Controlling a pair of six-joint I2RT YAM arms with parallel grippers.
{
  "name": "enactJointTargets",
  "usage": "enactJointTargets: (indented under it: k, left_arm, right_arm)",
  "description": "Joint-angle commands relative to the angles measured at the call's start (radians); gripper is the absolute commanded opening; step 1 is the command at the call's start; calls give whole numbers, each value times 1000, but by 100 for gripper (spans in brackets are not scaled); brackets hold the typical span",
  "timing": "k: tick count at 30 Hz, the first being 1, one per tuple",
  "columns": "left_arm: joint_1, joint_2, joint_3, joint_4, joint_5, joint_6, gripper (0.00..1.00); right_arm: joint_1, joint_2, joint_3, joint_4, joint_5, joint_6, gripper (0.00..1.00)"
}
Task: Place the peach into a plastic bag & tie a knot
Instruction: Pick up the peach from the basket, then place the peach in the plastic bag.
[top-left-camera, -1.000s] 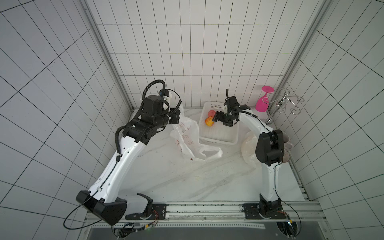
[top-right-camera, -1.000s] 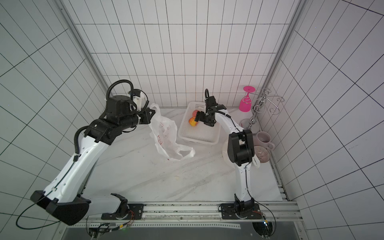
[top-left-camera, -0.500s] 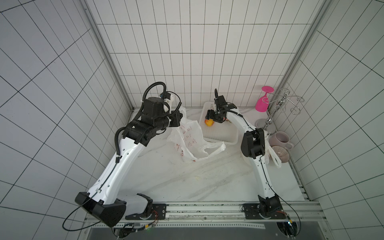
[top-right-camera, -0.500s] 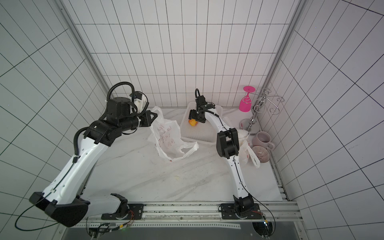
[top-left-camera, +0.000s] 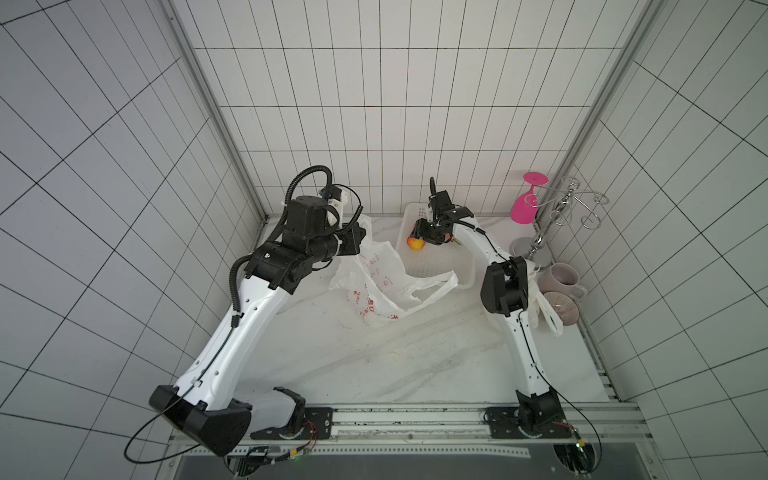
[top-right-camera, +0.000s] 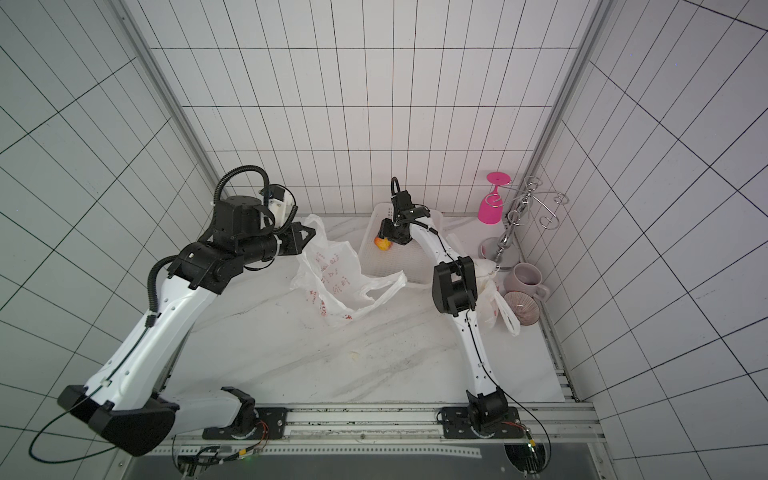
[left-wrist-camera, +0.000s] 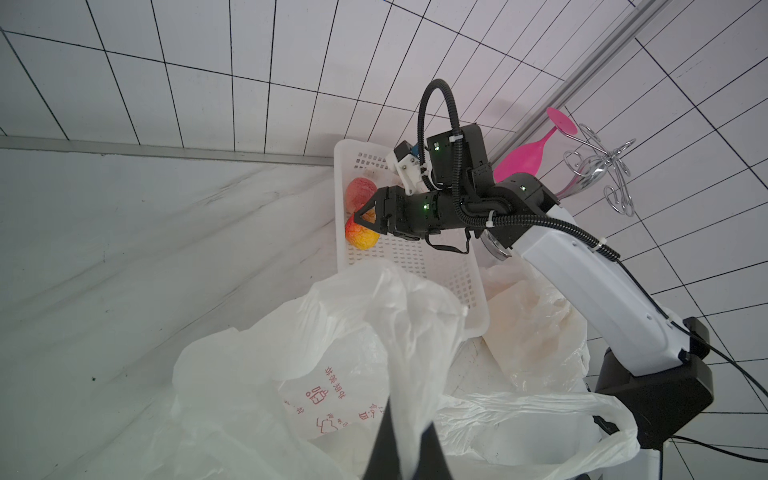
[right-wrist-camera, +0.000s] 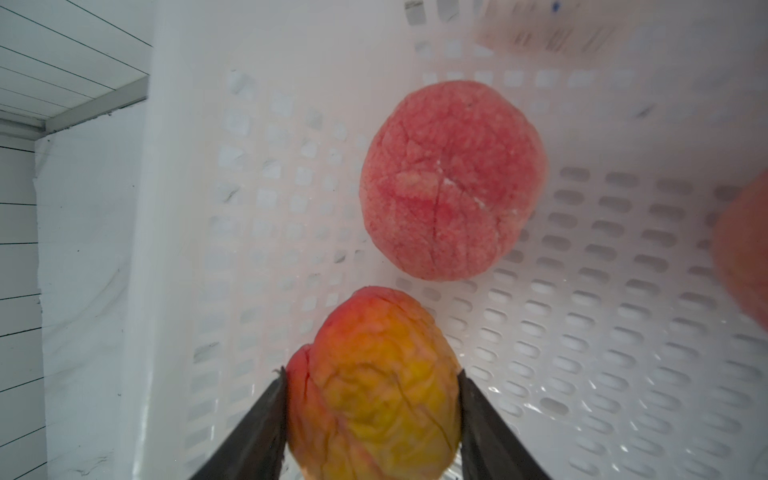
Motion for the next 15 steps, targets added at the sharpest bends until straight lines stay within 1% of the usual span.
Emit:
enactJointTargets:
  k: [1,3,5,7,9,12,15]
  left_arm:
    - [1,-29,-15,40,-15,21,0]
    - [1,-33,-18,52,-17,40,0]
    - [1,-41,-28,73,-8,52,0]
    - [1,-43,-40,94,-2,54,0]
    - [1,-45,-47,115,12,50,0]
    - [1,-47,-51,146,29,36,0]
    - [0,-49,-54,171,51,24,0]
  right_arm:
    - [-6,-243,-69,24,-15,-7,30]
    - [-5,-375,-147,52,-19,-14,28]
    - [4,-518,-258,83,-20,-15,26]
    - [37,-666,-382,110,-5,-36,24]
    - [92,-763,-445,88,-13,-66,23]
    - [219,-855,-540,49,-24,-63,20]
    - [334,-891,-661,90,-21,2,19]
